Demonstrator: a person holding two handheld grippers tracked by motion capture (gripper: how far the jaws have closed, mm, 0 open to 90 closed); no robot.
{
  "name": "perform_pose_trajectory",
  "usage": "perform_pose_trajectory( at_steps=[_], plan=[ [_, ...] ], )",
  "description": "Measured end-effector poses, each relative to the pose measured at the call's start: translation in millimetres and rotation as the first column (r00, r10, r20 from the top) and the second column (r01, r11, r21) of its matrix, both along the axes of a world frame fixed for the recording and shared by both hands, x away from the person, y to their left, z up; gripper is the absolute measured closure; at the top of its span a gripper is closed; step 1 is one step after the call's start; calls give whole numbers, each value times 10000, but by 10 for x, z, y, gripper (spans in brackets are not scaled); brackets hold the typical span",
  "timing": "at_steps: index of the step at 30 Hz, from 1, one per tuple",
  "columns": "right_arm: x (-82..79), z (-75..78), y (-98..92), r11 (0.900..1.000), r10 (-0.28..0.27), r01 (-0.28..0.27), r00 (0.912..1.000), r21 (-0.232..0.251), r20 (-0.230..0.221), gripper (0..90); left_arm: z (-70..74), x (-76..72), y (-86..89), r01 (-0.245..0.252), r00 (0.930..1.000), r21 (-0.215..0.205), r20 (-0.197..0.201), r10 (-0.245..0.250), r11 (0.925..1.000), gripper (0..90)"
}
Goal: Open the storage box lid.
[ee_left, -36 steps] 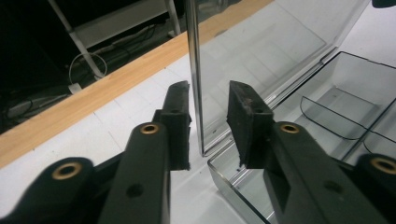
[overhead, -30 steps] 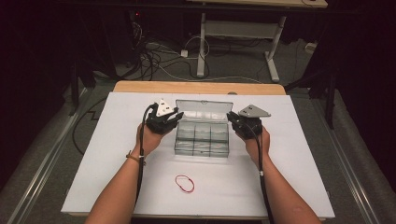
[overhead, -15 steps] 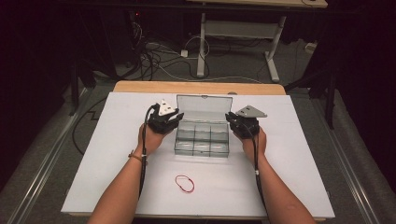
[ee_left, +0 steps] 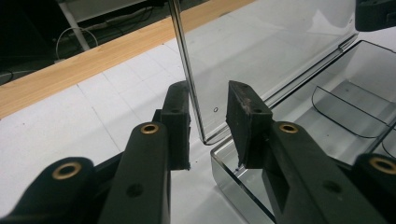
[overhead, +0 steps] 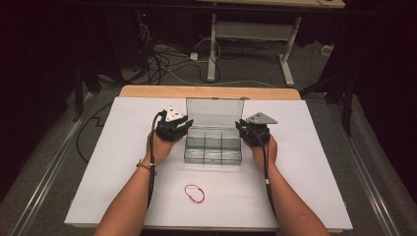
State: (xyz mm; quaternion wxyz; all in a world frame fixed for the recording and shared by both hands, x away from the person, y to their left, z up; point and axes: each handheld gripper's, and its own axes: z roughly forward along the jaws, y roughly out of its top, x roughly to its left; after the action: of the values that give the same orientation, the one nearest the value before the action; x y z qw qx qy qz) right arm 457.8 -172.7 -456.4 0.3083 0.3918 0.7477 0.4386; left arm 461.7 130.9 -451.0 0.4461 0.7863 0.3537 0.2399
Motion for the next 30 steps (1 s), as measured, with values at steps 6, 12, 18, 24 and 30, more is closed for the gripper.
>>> perform_pose_trajectory(
  at_steps=[6, 12, 18, 24, 30],
  plan=[
    [10, -20, 16, 10000, -17, 17, 10000, 3, -13, 761, -10, -8, 2, -67, 10000, 105, 62, 66, 9999, 702],
    [21, -52, 28, 9999, -96, 95, 9999, -76, -119, 752, -46, 13, -6, -99, 9999, 135, -30, 99, 9999, 699],
    [18, -65, 33, 10000, -94, 95, 9996, 5, -283, 716, -88, 28, -21, -150, 9997, 232, -192, 154, 9996, 698],
    [16, -88, 25, 9999, -70, 74, 9993, 114, -372, 712, -113, 38, -30, -149, 9994, 229, -310, 156, 9996, 698],
    [12, -93, 25, 9998, -111, 117, 9993, 178, -367, 707, -131, 48, -41, -161, 9994, 325, -301, 171, 9993, 693]
  ],
)
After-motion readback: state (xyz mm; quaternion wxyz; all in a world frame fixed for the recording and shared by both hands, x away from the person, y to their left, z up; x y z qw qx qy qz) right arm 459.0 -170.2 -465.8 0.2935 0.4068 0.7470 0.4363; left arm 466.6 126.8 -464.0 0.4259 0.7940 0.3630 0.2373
